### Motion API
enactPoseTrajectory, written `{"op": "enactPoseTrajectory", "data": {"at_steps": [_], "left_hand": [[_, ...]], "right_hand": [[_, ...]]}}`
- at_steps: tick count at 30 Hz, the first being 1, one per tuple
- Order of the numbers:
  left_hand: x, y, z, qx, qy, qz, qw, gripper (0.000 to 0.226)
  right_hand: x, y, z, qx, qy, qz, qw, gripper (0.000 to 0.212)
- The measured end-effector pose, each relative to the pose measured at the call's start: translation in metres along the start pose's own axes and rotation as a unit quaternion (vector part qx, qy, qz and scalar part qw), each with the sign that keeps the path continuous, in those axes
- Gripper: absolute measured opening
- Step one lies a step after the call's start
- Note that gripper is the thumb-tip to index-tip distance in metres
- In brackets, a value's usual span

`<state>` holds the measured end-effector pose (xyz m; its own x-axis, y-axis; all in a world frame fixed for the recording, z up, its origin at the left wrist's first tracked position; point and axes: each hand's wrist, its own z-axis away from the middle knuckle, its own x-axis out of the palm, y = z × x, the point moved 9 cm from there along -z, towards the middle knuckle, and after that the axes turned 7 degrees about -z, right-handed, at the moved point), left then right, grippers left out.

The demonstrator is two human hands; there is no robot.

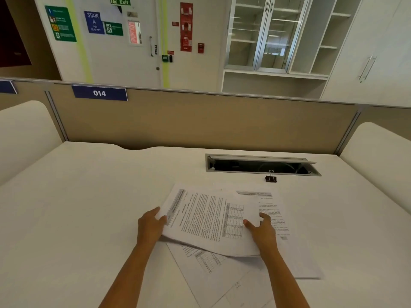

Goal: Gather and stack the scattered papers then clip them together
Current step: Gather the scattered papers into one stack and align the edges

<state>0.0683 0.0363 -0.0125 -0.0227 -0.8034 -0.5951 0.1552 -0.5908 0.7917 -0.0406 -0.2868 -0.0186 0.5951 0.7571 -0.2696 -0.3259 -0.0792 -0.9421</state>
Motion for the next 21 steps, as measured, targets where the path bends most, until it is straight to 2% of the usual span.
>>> {"op": "enactPoseTrajectory", "data": {"at_steps": [3, 6, 10, 13, 15, 18, 21], "left_hand": [[-0.005, 0.006, -0.001, 0.002, 0.015, -0.04, 0.999, 0.041], [-0.011, 0.004, -0.006, -0.027, 0.022, -0.049, 0.998, 0.033], [-0.005, 0.008, -0.01, -0.026, -0.029, -0.048, 0.998, 0.038], [-0.005, 0.022, -0.007, 0.02, -0.031, 0.02, 0.999, 0.033], [-0.012, 0.036, -0.003, 0.055, 0.001, 0.09, 0.994, 0.032], [-0.017, 0.062, 0.006, 0.123, 0.04, 0.148, 0.98, 0.034], [-0.014, 0.076, 0.01, 0.157, 0.035, 0.183, 0.97, 0.033]], "right_hand": [[0.0, 0.001, -0.001, 0.003, -0.013, 0.048, 0.999, 0.063], [-0.002, 0.003, -0.004, 0.019, -0.028, 0.025, 0.999, 0.064], [-0.009, 0.002, -0.003, 0.023, -0.03, -0.001, 0.999, 0.05], [-0.02, -0.017, 0.0, -0.038, 0.002, 0.001, 0.999, 0.038], [-0.029, -0.038, 0.009, -0.098, 0.027, -0.06, 0.993, 0.034], [-0.038, -0.068, 0.024, -0.186, 0.036, -0.159, 0.969, 0.016], [-0.037, -0.073, 0.026, -0.202, 0.024, -0.18, 0.962, 0.015]]}}
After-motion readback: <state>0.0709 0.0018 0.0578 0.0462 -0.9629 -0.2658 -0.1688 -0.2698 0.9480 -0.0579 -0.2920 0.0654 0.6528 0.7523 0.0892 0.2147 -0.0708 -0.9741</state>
